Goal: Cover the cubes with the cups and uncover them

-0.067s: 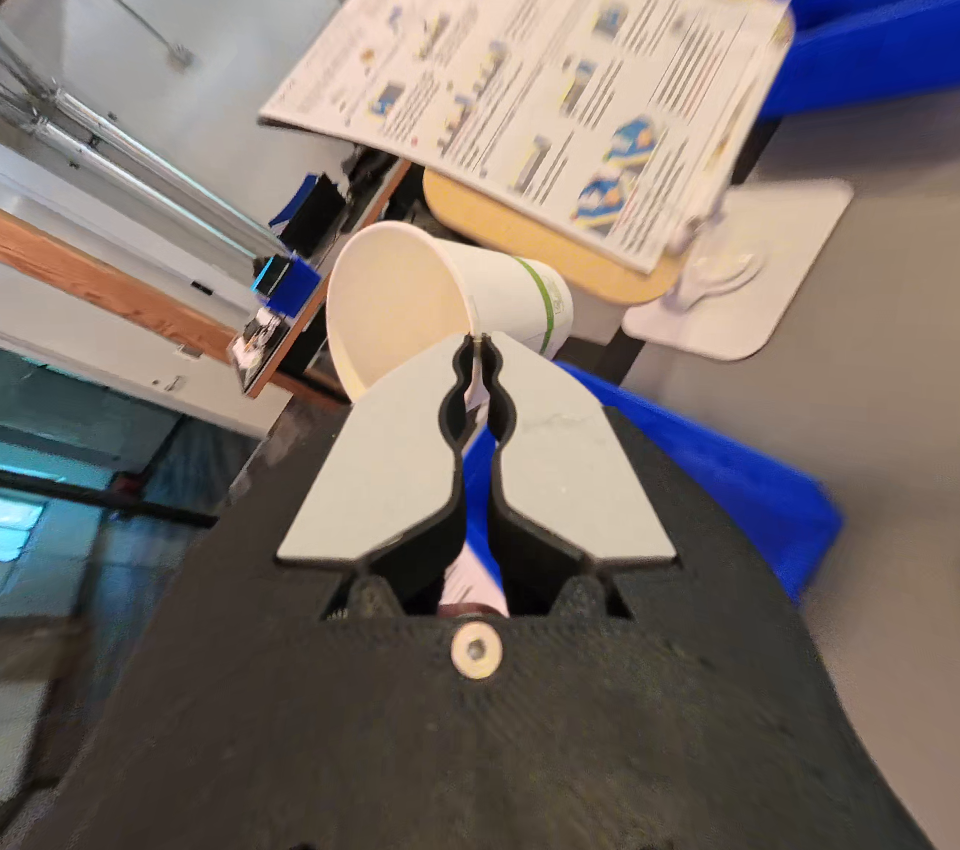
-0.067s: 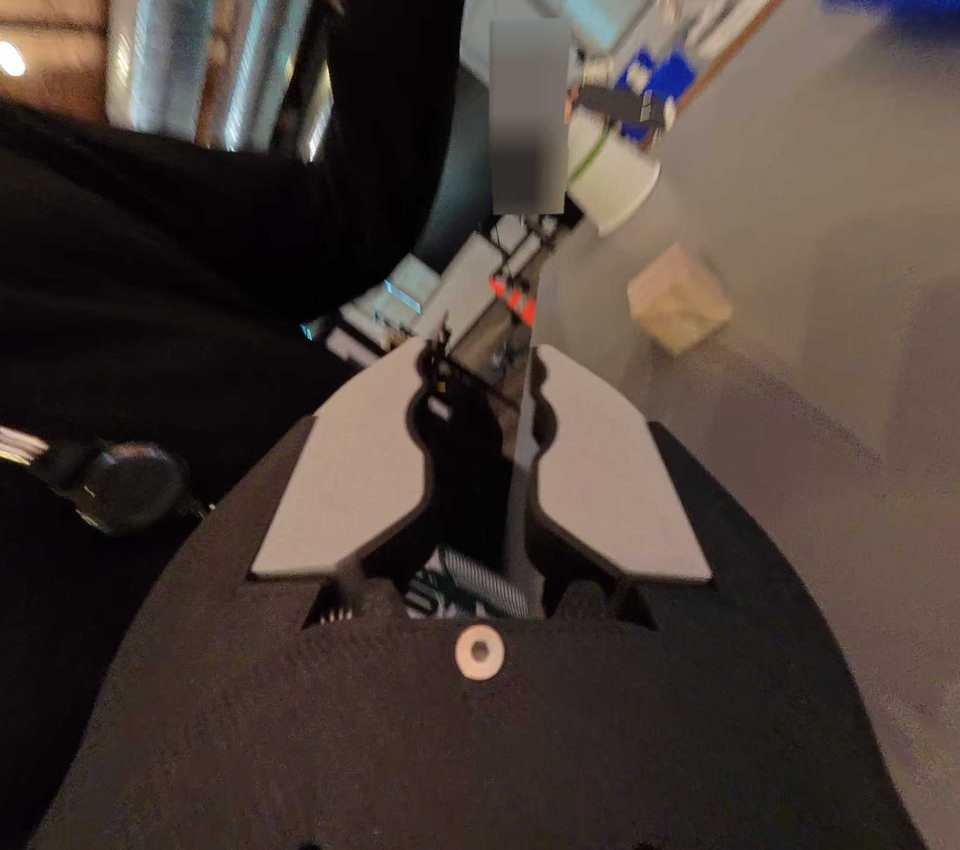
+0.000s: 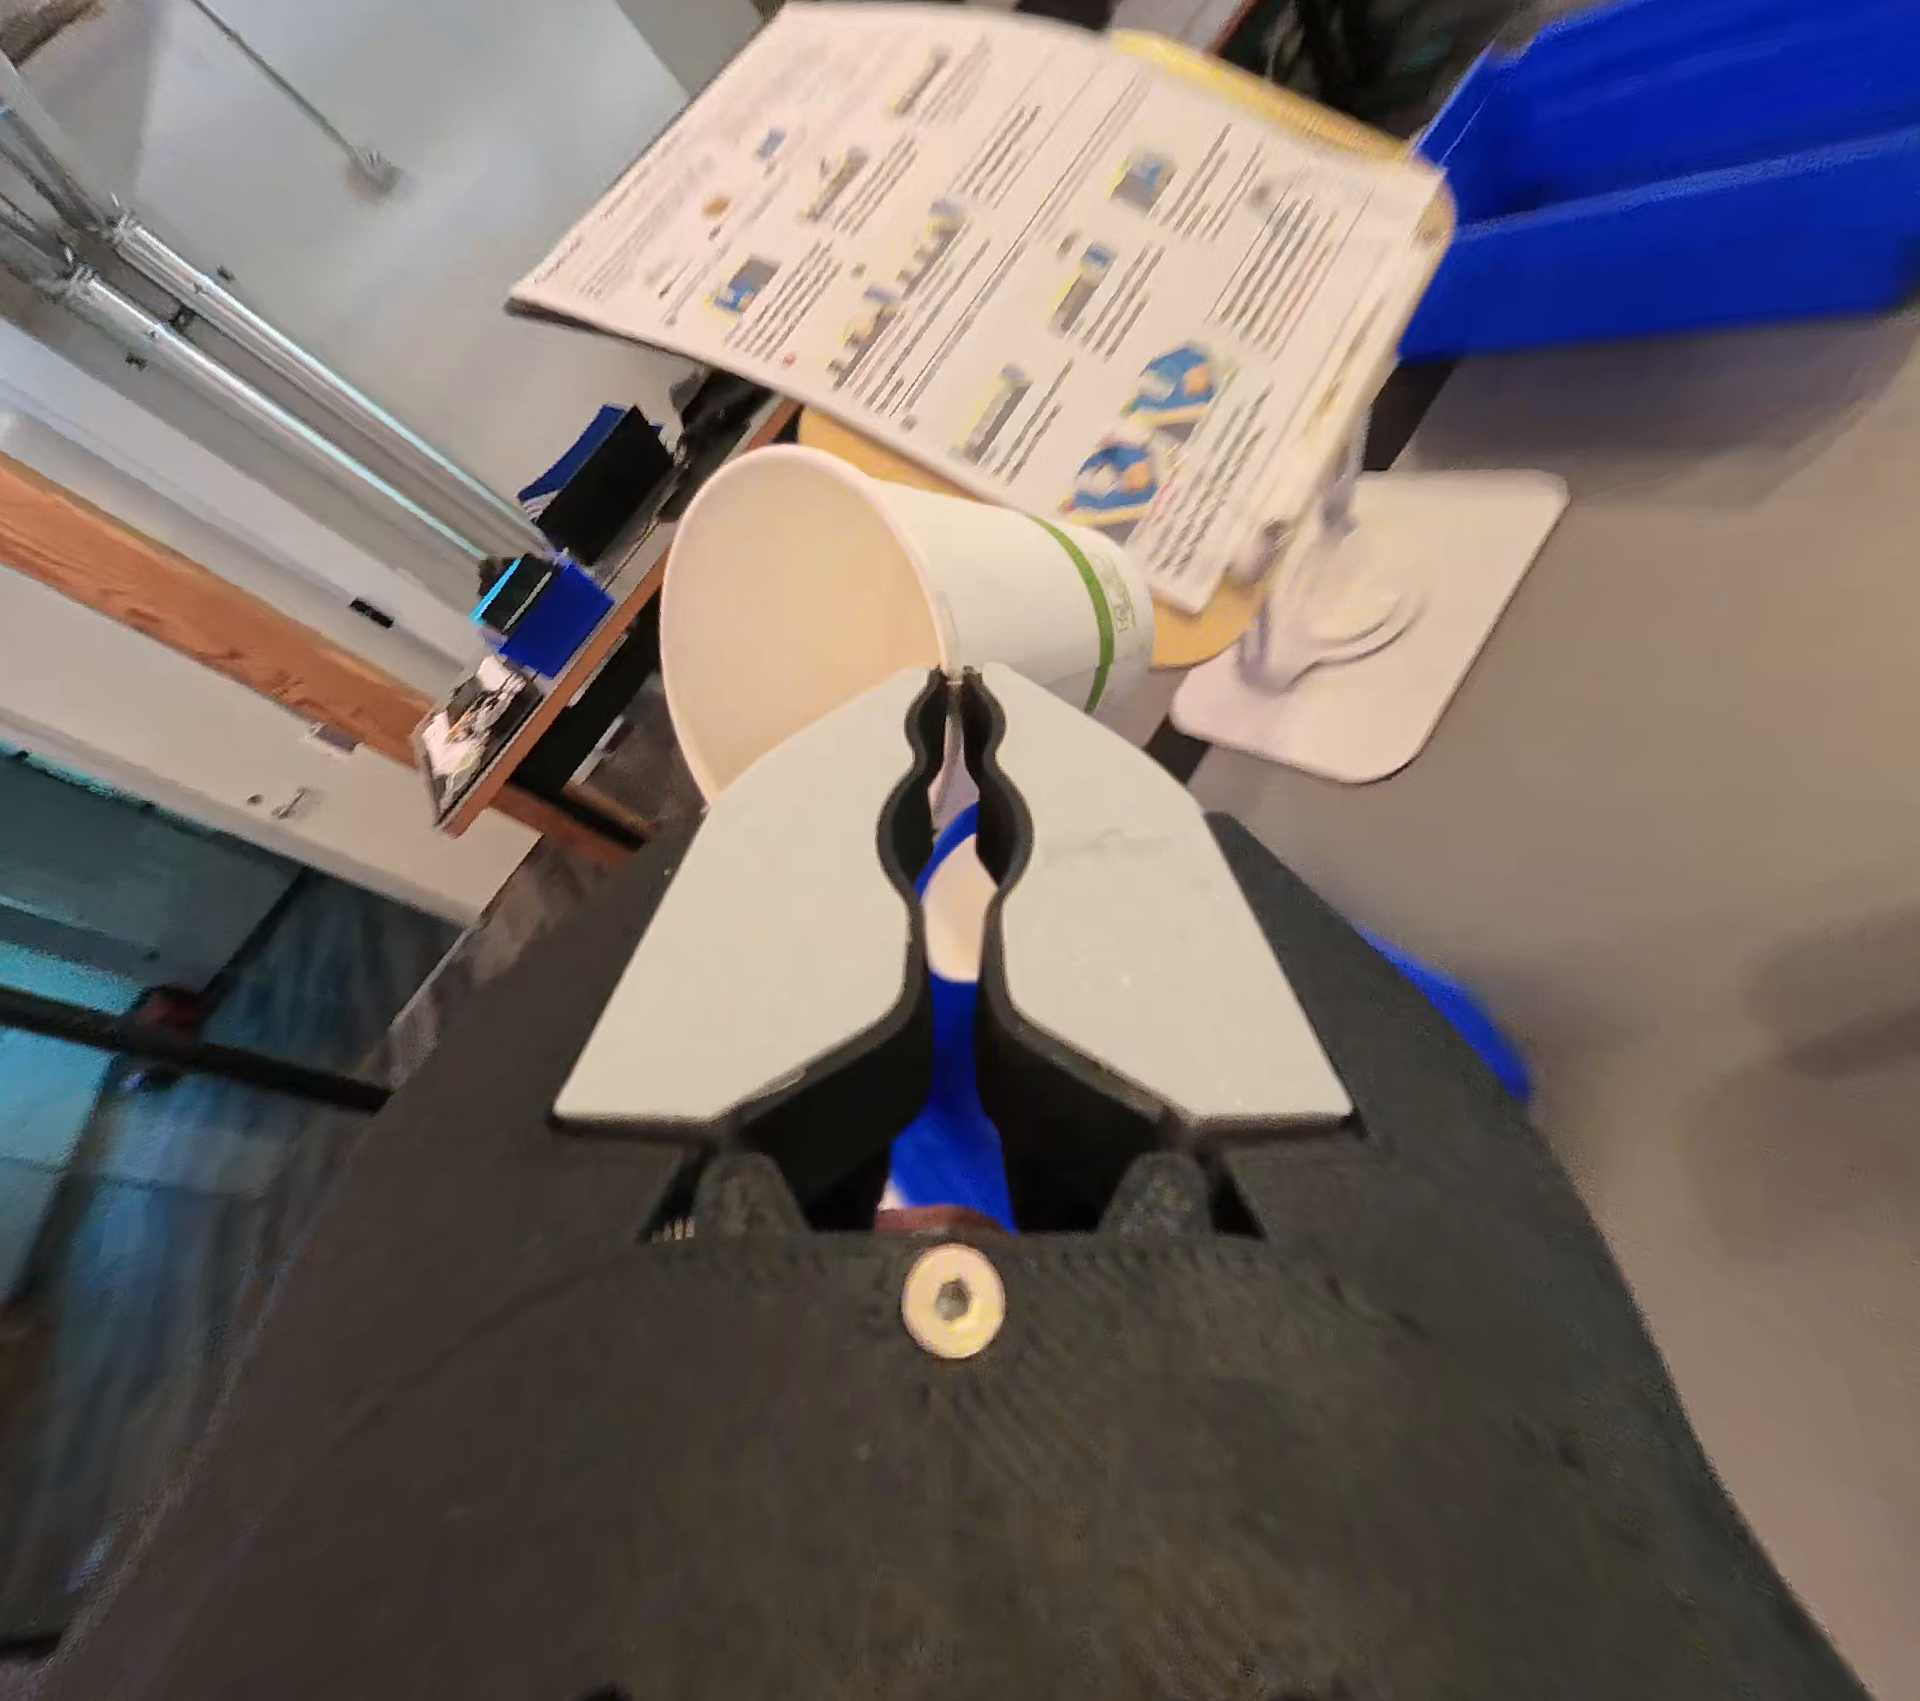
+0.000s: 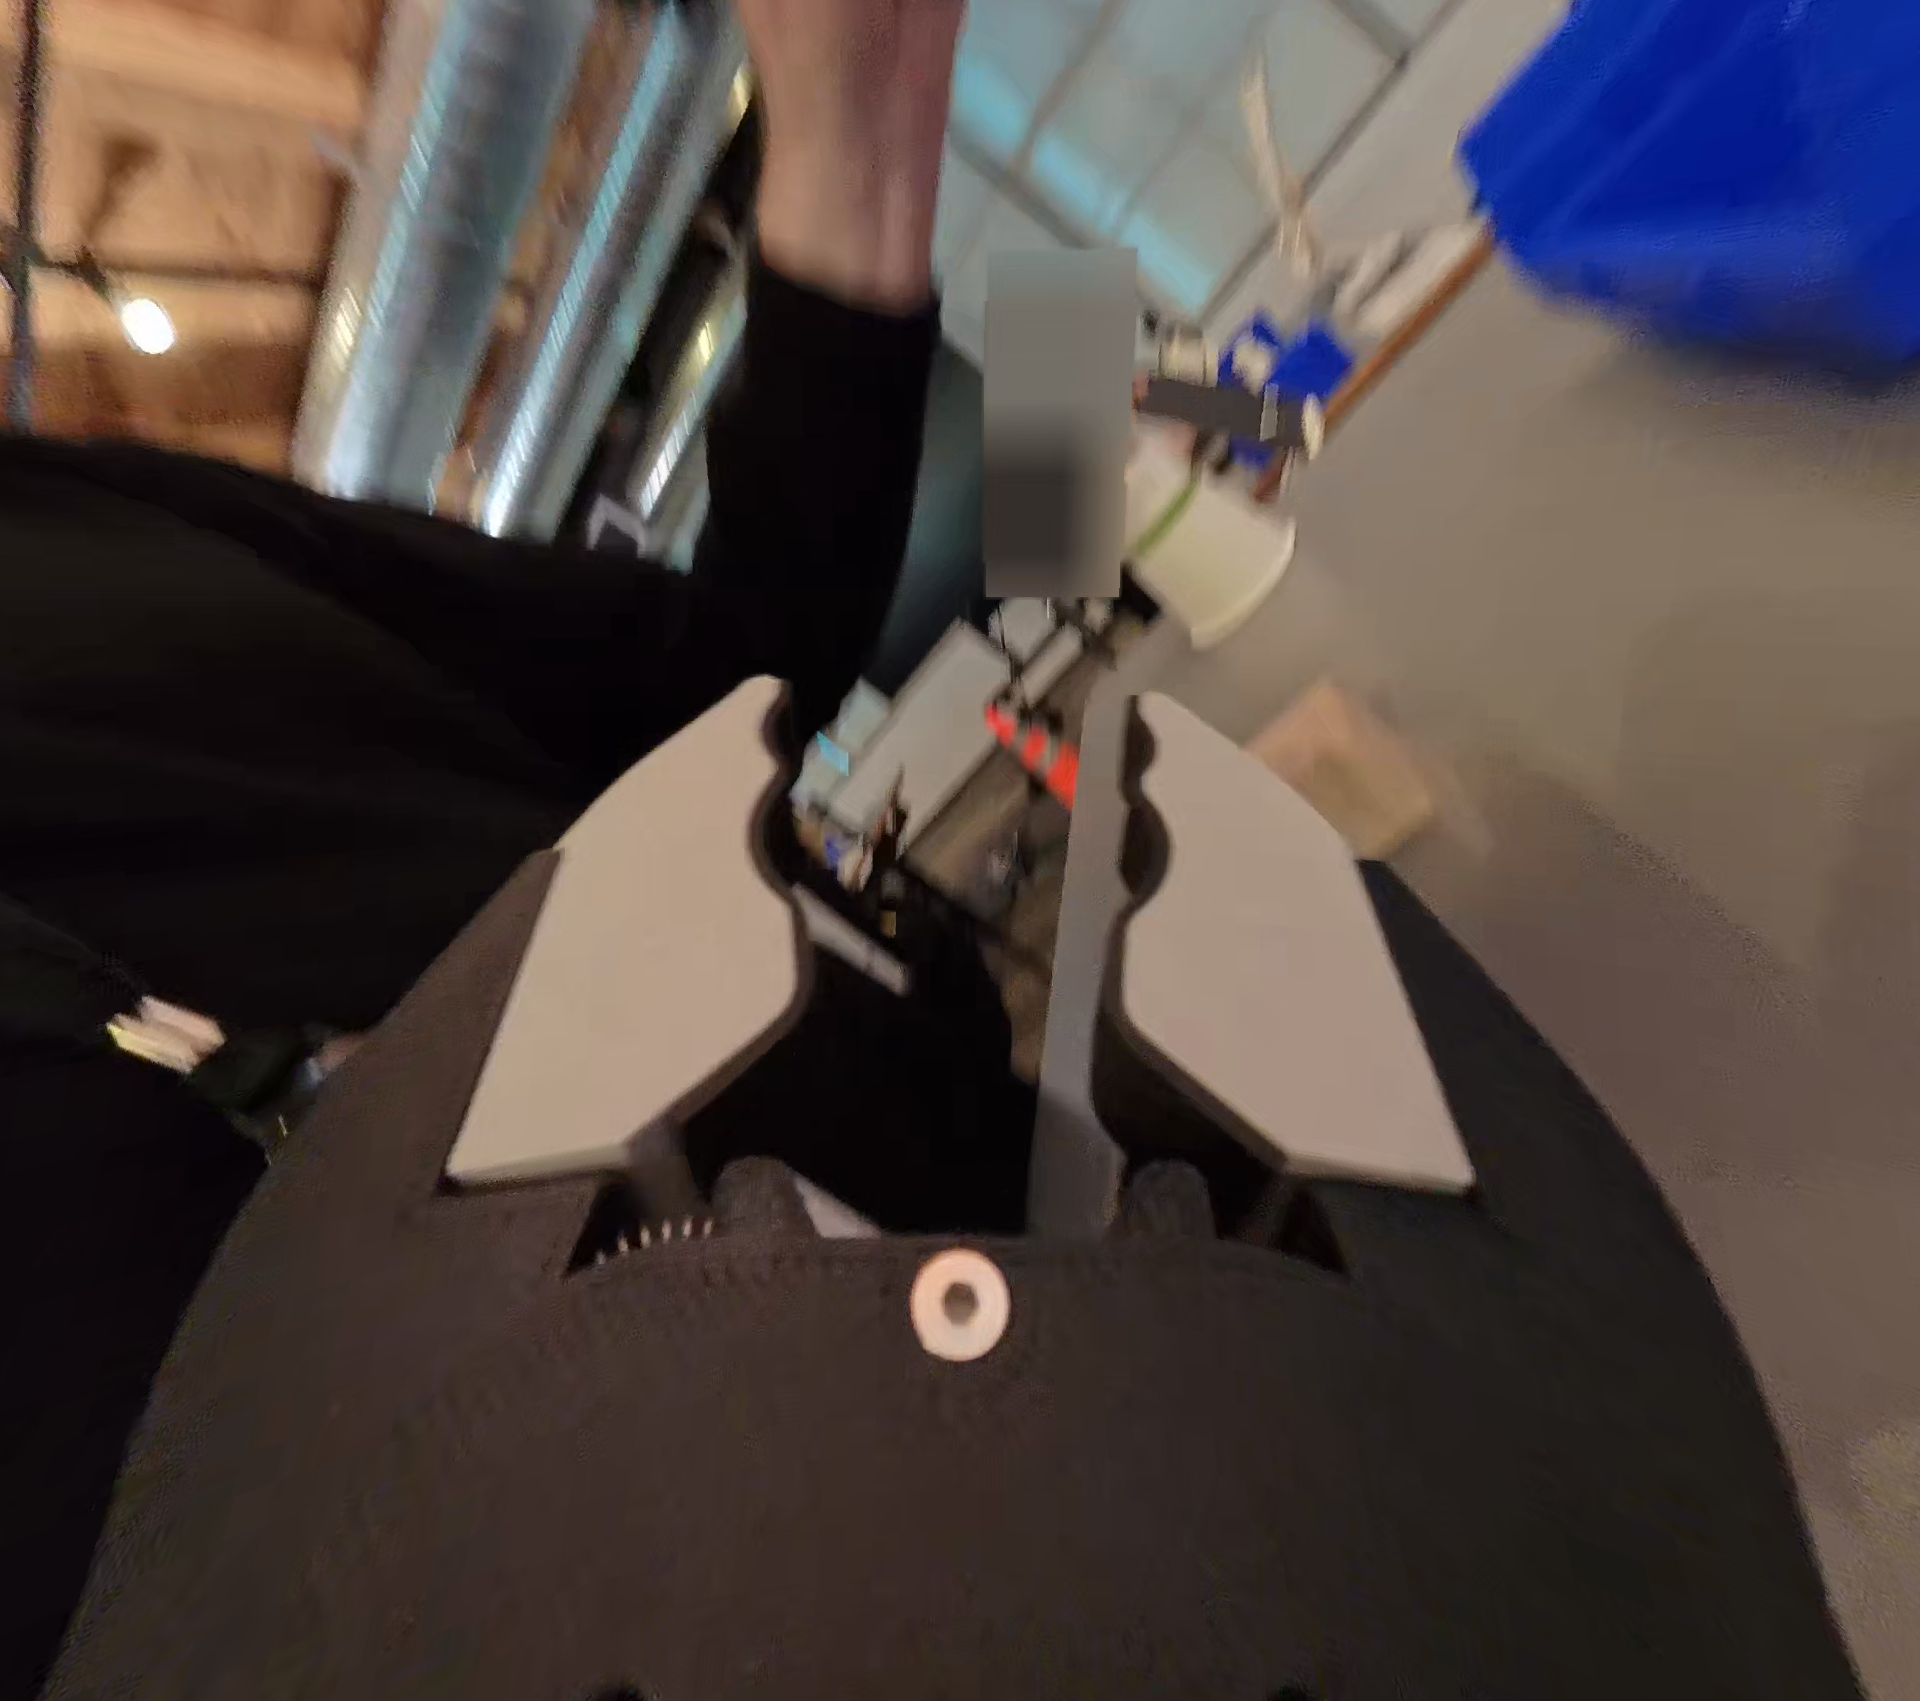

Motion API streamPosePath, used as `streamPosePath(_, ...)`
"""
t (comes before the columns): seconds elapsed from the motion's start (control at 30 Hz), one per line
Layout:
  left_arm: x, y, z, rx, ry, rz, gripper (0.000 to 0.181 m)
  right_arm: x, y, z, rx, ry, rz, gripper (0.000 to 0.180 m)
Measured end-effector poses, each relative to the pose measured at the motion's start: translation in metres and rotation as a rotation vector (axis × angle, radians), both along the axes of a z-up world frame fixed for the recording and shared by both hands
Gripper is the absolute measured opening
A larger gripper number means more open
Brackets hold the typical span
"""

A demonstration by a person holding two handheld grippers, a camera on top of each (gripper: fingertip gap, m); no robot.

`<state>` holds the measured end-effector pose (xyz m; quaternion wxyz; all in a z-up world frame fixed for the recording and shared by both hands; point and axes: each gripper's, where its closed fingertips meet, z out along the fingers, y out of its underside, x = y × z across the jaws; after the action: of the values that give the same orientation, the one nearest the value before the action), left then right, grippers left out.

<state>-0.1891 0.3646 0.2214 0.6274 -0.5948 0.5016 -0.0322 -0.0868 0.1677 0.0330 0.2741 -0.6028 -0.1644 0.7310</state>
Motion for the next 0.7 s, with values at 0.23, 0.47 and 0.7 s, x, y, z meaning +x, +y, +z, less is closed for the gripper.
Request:
streamPosePath(0.23, 0.042, -0.113, -0.031, -0.033, -0.116, -0.108, 0.003, 0.008, 0.078, 0.078, -0.021, 0.324, -0.224, 0.140)
streamPosePath(0.47, 0.058, -0.160, -0.069, -0.144, -0.166, -0.153, 0.003, -0.009, 0.081, 0.098, -0.032, 0.443, -0.144, 0.111)
streamPosePath(0.7, 0.049, -0.177, -0.080, -0.214, -0.234, -0.178, 0.005, -0.007, 0.086, 0.094, 0.005, 0.333, -0.157, 0.088)
